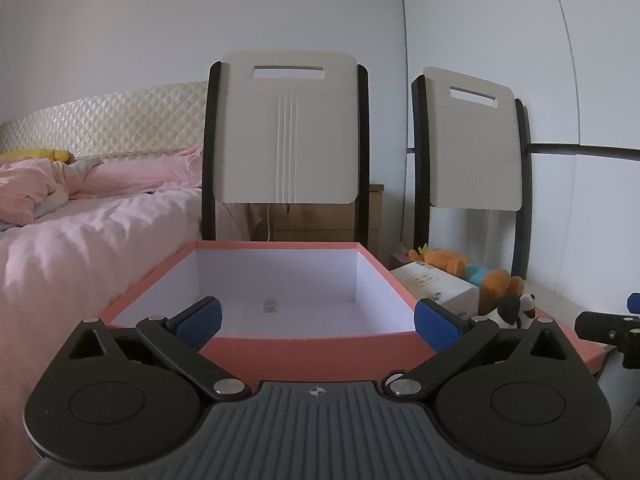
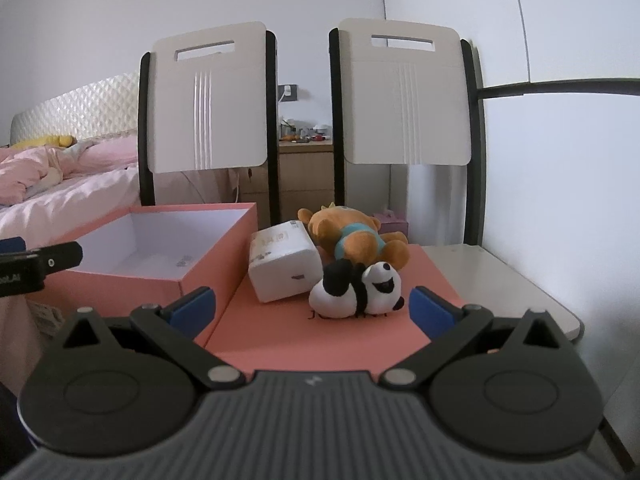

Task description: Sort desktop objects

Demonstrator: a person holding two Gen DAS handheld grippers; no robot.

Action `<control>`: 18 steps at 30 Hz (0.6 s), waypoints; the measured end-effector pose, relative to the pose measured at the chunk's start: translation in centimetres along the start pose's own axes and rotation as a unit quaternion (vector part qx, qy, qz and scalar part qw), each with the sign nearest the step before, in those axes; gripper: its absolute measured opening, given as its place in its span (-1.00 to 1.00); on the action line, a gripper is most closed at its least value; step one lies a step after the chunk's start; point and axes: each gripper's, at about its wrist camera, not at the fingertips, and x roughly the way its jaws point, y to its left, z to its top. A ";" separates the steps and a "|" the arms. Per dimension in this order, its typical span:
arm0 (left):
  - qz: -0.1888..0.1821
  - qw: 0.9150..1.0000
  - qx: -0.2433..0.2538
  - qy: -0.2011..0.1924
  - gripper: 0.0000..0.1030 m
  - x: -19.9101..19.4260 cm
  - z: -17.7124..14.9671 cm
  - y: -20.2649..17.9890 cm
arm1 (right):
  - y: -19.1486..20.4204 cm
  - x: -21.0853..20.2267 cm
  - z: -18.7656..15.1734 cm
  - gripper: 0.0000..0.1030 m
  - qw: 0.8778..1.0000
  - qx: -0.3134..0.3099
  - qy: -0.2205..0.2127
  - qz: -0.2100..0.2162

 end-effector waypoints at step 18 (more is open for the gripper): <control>0.003 1.000 0.020 -0.001 1.00 -0.1 -0.5 -0.2 | 0.4 -0.1 -0.2 1.00 1.000 -0.019 -0.004 0.003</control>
